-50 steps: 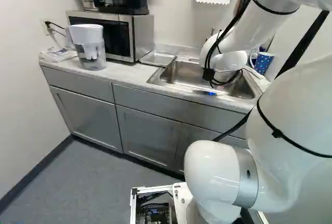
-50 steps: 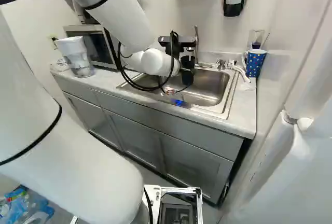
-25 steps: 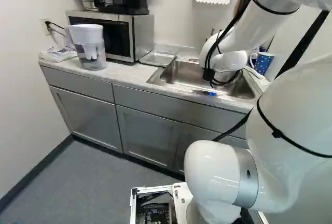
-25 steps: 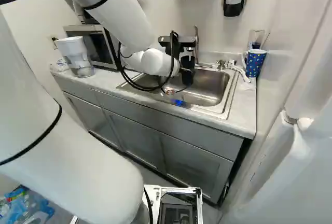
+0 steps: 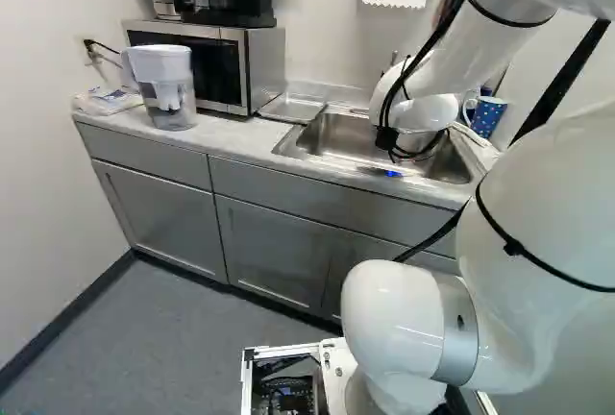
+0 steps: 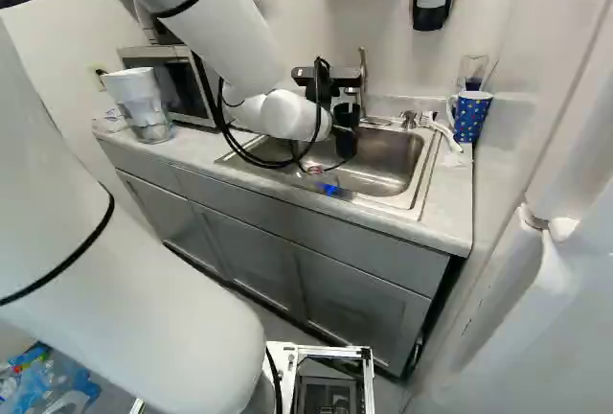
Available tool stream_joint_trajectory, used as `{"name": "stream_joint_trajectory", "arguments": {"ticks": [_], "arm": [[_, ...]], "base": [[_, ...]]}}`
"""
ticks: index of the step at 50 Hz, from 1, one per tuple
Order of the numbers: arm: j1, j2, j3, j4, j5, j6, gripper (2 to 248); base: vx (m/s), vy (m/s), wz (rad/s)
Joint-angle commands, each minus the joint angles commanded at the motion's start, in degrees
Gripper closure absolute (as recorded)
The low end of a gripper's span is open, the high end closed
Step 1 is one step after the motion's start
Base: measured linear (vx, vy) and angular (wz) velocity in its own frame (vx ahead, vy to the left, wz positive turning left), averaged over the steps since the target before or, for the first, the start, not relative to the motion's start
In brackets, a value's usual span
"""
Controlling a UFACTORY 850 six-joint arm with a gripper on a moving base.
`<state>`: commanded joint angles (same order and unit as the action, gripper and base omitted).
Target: Rinse the cup and place it in the tray
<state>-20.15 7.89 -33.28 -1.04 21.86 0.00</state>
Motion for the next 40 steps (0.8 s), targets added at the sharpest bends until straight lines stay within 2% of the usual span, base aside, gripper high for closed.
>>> {"name": "stream_joint_trajectory", "arguments": {"ticks": [40], "arm": [[0.14, 0.09, 0.08, 0.0, 0.0, 0.0, 137]], "base": [[0.0, 0.0, 0.0]]}}
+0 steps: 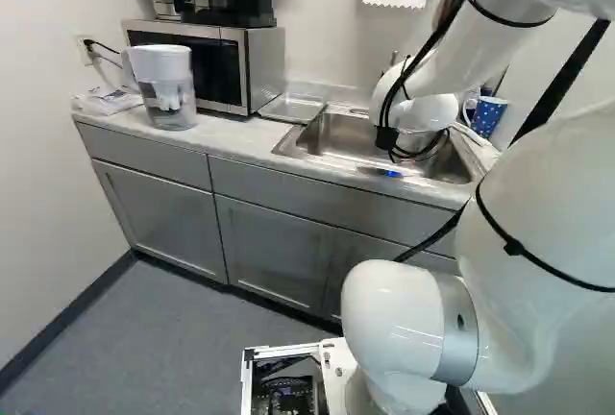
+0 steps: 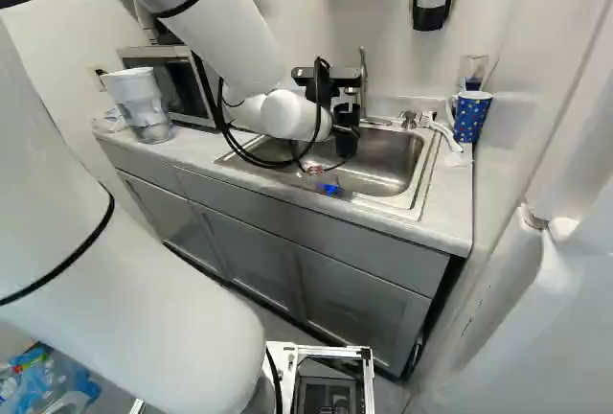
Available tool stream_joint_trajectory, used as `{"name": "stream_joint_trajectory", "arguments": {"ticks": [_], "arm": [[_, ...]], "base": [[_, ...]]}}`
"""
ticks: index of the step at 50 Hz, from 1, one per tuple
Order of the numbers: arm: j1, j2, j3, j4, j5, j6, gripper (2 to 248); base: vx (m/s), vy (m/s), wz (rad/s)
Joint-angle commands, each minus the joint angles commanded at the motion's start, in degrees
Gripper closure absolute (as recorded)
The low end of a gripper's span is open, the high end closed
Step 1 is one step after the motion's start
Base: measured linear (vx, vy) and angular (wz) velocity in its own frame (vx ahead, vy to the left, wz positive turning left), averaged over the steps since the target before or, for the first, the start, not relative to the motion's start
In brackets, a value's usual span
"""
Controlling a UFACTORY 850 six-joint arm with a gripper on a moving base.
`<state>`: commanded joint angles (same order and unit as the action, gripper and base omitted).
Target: Rinse the cup and place it in the tray
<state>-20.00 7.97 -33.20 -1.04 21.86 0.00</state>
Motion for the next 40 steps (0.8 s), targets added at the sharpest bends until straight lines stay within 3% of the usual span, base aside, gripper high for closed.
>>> {"name": "stream_joint_trajectory", "arguments": {"ticks": [40], "arm": [[6.06, 0.97, 0.67, 0.0, 0.0, 0.0, 137]], "base": [[0.0, 0.0, 0.0]]}}
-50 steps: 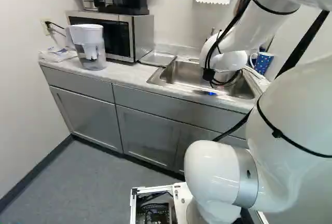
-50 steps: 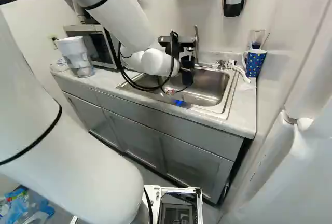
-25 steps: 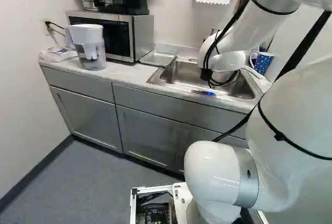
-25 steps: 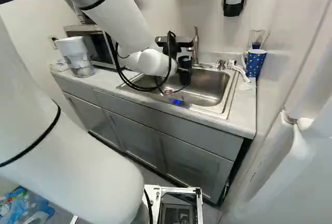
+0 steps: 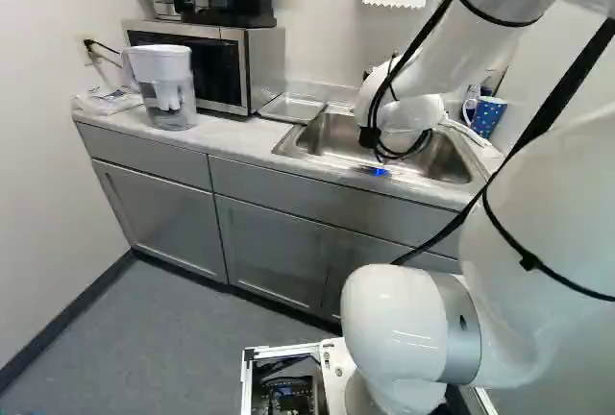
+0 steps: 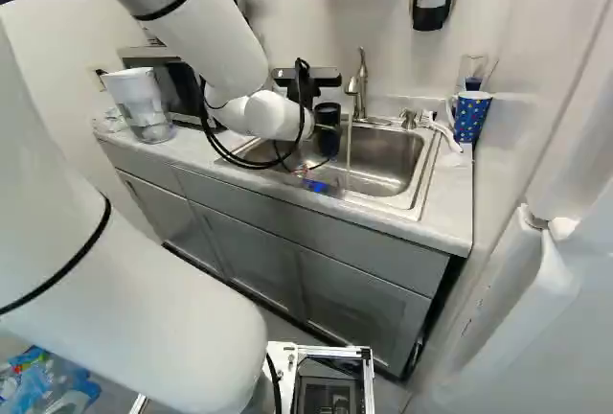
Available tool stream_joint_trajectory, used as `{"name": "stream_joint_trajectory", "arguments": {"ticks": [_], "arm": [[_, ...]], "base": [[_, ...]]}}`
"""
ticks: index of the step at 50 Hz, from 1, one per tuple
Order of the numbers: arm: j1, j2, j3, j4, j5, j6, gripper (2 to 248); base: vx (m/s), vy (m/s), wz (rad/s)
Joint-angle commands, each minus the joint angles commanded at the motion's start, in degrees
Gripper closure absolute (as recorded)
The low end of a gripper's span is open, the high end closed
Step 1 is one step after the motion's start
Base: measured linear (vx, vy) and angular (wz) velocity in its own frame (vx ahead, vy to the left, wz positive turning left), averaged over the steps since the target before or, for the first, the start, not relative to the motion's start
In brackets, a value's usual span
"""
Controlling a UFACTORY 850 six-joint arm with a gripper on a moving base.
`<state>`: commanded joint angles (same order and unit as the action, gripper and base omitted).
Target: Rinse the cup and place it in the tray
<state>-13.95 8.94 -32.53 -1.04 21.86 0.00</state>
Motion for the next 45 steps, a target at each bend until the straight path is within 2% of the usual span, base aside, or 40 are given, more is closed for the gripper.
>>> {"name": "stream_joint_trajectory", "arguments": {"ticks": [28, 45], "arm": [[3.03, 0.42, -3.08, 0.0, -0.12, 0.0, 137], [4.79, 0.43, -5.25, 0.0, -2.36, 0.0, 137]], "base": [[0.0, 0.0, 0.0], [0.0, 0.0, 0.0]]}}
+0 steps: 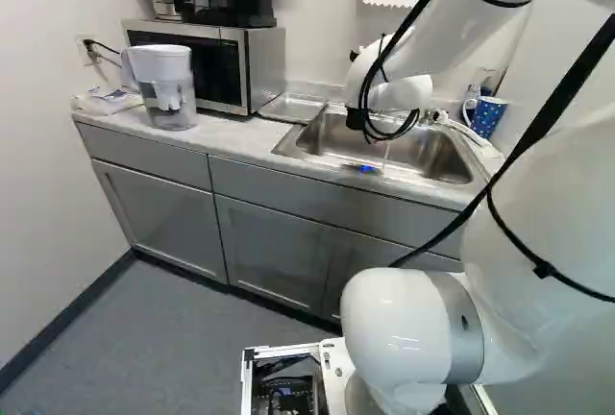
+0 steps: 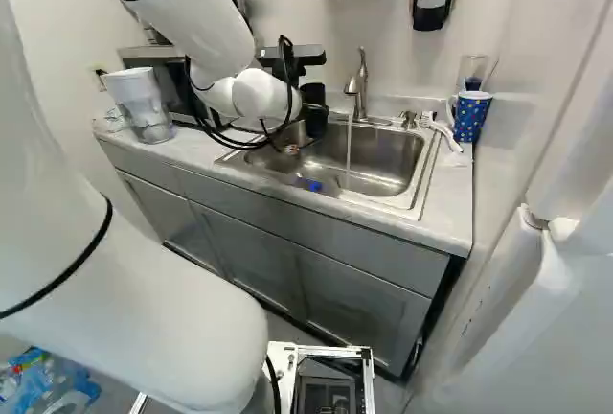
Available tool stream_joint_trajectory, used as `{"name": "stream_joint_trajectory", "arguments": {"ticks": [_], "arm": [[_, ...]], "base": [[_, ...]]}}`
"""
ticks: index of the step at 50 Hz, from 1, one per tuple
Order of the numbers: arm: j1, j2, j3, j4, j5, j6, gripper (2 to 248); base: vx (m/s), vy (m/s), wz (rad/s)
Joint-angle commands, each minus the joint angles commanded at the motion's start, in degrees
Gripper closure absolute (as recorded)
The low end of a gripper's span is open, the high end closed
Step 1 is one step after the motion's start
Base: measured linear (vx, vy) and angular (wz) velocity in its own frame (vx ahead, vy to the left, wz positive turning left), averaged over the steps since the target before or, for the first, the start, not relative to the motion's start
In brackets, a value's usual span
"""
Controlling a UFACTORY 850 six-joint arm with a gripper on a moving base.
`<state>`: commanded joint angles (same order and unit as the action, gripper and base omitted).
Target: Rinse the cup and place it in the tray
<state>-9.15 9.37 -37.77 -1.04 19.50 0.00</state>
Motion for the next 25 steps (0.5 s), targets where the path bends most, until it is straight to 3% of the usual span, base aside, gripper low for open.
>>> {"name": "stream_joint_trajectory", "arguments": {"ticks": [25], "arm": [[0.4, 2.3, -1.09, 0.0, -3.95, 0.0, 137]], "base": [[0.0, 0.0, 0.0]]}}
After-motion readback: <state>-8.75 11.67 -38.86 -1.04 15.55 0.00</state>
